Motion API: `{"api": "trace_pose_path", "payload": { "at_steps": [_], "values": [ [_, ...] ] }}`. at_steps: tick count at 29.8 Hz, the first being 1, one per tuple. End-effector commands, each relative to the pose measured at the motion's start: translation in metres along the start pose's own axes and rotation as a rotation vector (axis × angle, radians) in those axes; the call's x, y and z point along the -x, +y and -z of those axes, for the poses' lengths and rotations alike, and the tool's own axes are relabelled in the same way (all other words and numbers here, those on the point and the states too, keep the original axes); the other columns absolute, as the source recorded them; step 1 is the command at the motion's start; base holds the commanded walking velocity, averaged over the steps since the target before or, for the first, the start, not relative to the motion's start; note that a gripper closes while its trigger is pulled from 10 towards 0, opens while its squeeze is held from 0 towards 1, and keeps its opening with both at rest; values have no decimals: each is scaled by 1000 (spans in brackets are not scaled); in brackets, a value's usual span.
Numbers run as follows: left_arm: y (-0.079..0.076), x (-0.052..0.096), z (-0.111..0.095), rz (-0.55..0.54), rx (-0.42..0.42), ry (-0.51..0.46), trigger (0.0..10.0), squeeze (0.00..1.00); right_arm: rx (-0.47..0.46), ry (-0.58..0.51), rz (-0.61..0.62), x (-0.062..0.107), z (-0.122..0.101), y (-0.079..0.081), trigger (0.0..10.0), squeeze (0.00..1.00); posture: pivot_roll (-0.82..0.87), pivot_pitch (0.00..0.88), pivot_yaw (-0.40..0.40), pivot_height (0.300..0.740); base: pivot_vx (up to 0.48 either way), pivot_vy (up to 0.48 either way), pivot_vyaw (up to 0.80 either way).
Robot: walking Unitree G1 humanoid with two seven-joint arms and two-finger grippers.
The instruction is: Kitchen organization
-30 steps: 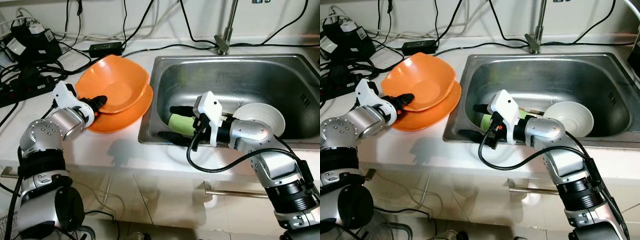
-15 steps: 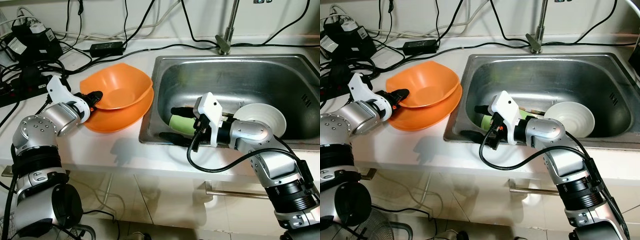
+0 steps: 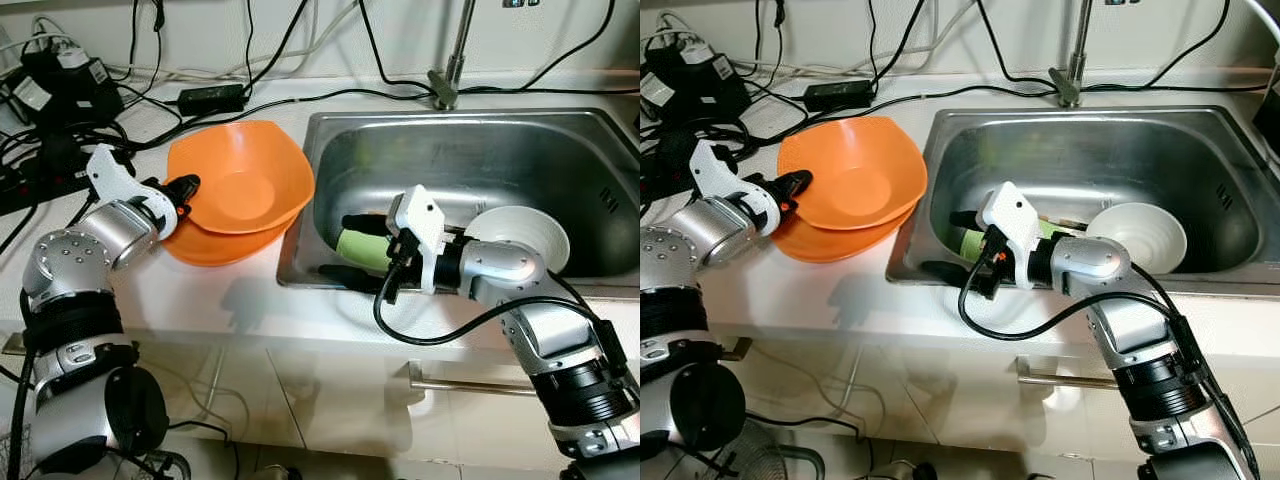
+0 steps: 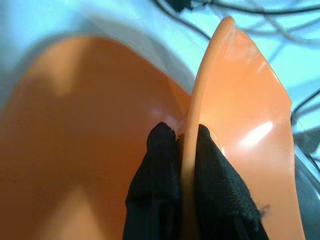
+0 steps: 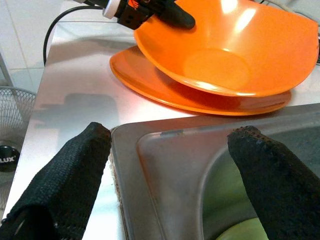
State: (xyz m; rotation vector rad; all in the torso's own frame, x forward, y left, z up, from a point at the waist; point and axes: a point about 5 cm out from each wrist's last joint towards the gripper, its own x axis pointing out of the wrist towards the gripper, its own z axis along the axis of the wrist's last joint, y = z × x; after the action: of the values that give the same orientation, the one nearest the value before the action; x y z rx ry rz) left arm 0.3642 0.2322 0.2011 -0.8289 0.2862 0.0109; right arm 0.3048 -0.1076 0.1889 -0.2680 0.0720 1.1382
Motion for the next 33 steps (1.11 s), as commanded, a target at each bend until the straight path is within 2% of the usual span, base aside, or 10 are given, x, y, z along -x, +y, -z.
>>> {"api": "trace_pose_path", "payload": {
  "at_steps": [1,12,13,14,15,16,20,21,22,33],
  "values": [
    [0,4,-9,-3,-29,-82,0,0,22,-6,-18,-3,-2,2,10000,0,-14,47,127,740,0,0,0],
    [-6,10,-1,116,-41,-284,0,0,15,-33,32,-4,-6,-6,10000,0,-16,45,115,740,0,0,0],
    [-11,13,1,183,-46,-317,0,0,-5,-65,98,-5,-9,-14,10000,0,-16,45,112,740,0,0,0],
    [-11,13,1,183,-46,-317,0,0,-5,-65,98,-5,-9,-14,10000,0,-16,45,112,740,0,0,0],
    [-17,16,2,251,-52,-338,0,0,-39,-104,191,-6,-14,-26,10000,0,-16,45,112,740,0,0,0],
    [-17,16,2,251,-52,-338,0,0,-39,-104,191,-6,-14,-26,10000,0,-16,45,112,740,0,0,0],
    [-34,26,4,407,-55,-358,0,0,-209,-248,446,0,-27,-60,10000,0,-16,45,110,740,0,0,0],
    [-34,26,4,407,-55,-358,0,0,-209,-248,446,0,-27,-60,10000,0,-16,45,110,740,0,0,0],
    [-39,29,5,452,-80,-367,0,0,-258,-286,509,2,-29,-69,10000,0,-13,46,107,740,0,0,0],
    [-53,31,23,552,-178,-313,0,0,-304,-341,515,-6,-36,-73,10000,0,-13,45,101,740,0,0,0]
  ]
}}
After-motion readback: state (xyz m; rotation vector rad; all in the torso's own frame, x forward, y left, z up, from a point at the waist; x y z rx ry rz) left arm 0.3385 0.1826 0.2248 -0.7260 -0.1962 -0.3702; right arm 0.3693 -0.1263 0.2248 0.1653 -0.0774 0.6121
